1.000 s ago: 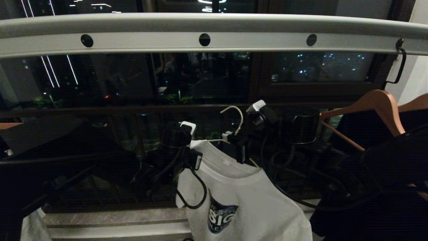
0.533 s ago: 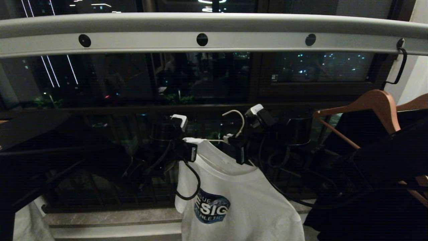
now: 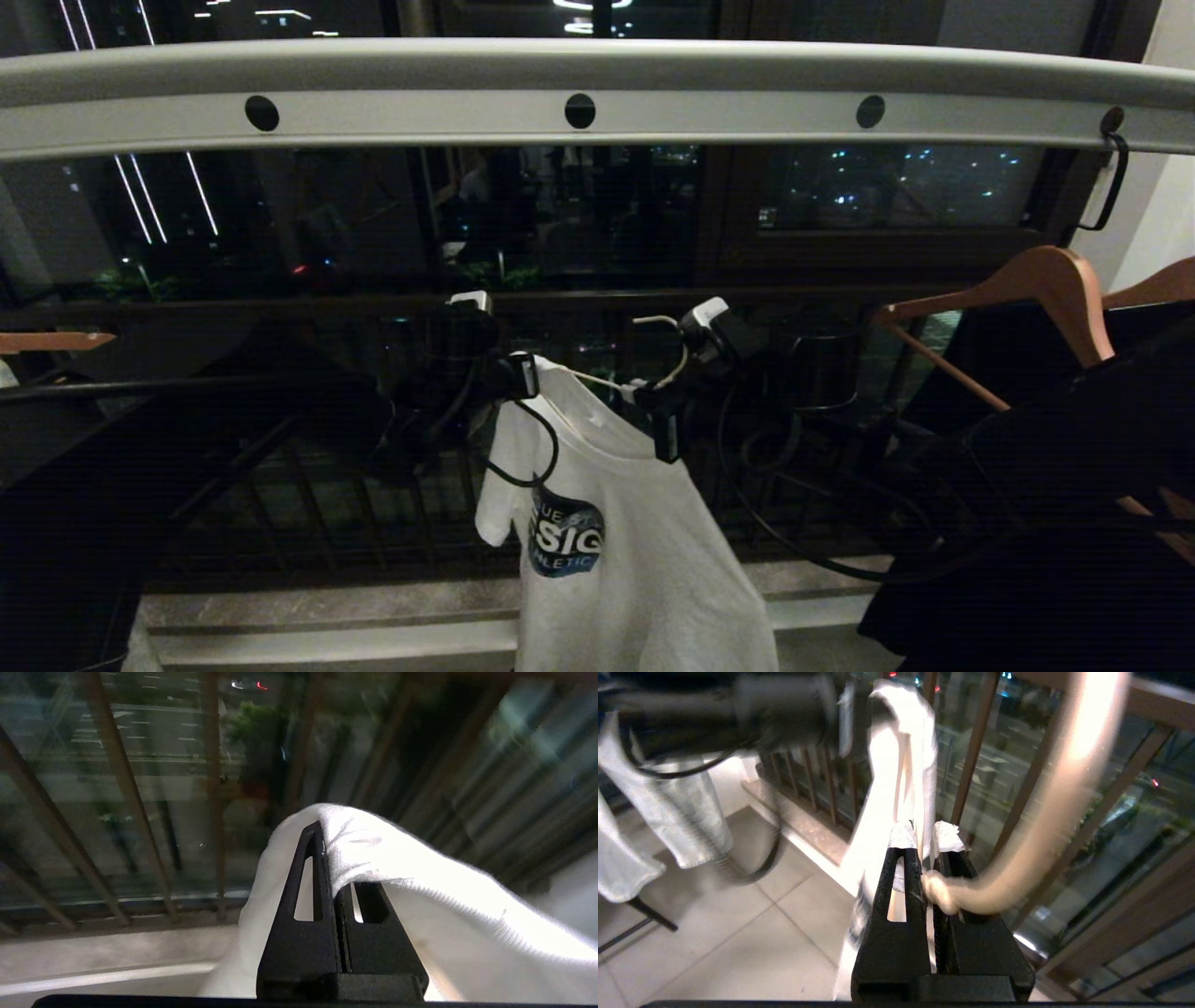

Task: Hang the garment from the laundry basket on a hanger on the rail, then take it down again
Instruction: Take the clothes off the clothes rack

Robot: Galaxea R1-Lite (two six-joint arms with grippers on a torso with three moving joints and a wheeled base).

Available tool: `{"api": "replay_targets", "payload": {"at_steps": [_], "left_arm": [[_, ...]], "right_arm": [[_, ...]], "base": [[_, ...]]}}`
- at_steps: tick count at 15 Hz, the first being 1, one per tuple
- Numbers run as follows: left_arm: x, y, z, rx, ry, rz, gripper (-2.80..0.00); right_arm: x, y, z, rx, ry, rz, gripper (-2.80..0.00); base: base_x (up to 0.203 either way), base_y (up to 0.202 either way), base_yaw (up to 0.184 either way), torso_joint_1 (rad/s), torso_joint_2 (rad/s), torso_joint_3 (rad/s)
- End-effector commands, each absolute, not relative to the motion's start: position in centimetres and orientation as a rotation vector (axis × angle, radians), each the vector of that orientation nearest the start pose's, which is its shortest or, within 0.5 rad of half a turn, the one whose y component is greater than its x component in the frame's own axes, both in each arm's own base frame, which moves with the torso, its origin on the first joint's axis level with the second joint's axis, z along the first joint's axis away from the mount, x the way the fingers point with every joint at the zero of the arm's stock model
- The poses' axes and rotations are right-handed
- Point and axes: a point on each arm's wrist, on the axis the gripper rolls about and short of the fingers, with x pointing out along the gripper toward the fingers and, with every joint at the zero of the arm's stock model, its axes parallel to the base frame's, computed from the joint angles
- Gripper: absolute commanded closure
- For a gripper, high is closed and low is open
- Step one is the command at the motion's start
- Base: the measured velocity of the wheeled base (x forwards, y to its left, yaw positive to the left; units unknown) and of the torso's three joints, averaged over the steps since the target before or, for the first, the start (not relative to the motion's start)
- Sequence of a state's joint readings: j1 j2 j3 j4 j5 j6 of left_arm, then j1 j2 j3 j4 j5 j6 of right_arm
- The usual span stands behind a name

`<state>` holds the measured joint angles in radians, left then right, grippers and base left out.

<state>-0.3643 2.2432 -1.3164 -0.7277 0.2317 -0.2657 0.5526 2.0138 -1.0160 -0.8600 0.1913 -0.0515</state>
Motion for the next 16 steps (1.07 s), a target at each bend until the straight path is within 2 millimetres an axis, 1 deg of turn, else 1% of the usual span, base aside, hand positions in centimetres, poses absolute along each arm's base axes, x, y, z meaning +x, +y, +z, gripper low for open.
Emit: {"api": "replay_targets", "payload": {"at_steps": [1,2,3,5,7,9,11,12,13,16], "left_arm": [[44.6,-14.9,10.8,-0.328,0.196,-0.040,0.00],[45.0,-14.5,10.4,-0.346,0.200,-0.027,0.00],[45.3,-14.5,10.2,-0.354,0.199,-0.026,0.00],[45.8,-14.1,10.0,-0.378,0.192,-0.010,0.00],[46.0,-14.0,9.8,-0.378,0.195,-0.006,0.00],[46.0,-14.1,9.2,-0.370,0.210,-0.004,0.00],[45.8,-14.1,8.8,-0.360,0.230,-0.003,0.00],[45.4,-14.2,8.5,-0.342,0.261,-0.006,0.00],[44.9,-14.8,8.5,-0.320,0.291,-0.018,0.00],[44.0,-15.5,7.8,-0.259,0.329,-0.040,0.00]], "right_arm": [[32.7,20.7,15.2,-0.074,0.114,0.749,0.00],[32.8,20.7,15.2,-0.074,0.112,0.748,0.00],[32.8,20.7,15.3,-0.073,0.110,0.748,0.00],[32.7,20.7,15.4,-0.073,0.109,0.748,0.00],[32.7,20.7,15.4,-0.073,0.107,0.748,0.00],[32.7,20.7,15.4,-0.072,0.106,0.748,0.00],[32.7,20.7,15.4,-0.071,0.106,0.748,0.00],[32.7,20.7,15.4,-0.071,0.105,0.749,0.00],[32.7,20.7,15.5,-0.069,0.096,0.749,0.00],[32.8,20.7,15.6,-0.063,0.074,0.749,0.00]], "base": [[0.000,0.000,0.000,0.000,0.00,0.000],[0.000,0.000,0.000,0.000,0.00,0.000],[0.000,0.000,0.000,0.000,0.00,0.000],[0.000,0.000,0.000,0.000,0.00,0.000],[0.000,0.000,0.000,0.000,0.00,0.000],[0.000,0.000,0.000,0.000,0.00,0.000],[0.000,0.000,0.000,0.000,0.00,0.000],[0.000,0.000,0.000,0.000,0.00,0.000],[0.000,0.000,0.000,0.000,0.00,0.000],[0.000,0.000,0.000,0.000,0.00,0.000]]}}
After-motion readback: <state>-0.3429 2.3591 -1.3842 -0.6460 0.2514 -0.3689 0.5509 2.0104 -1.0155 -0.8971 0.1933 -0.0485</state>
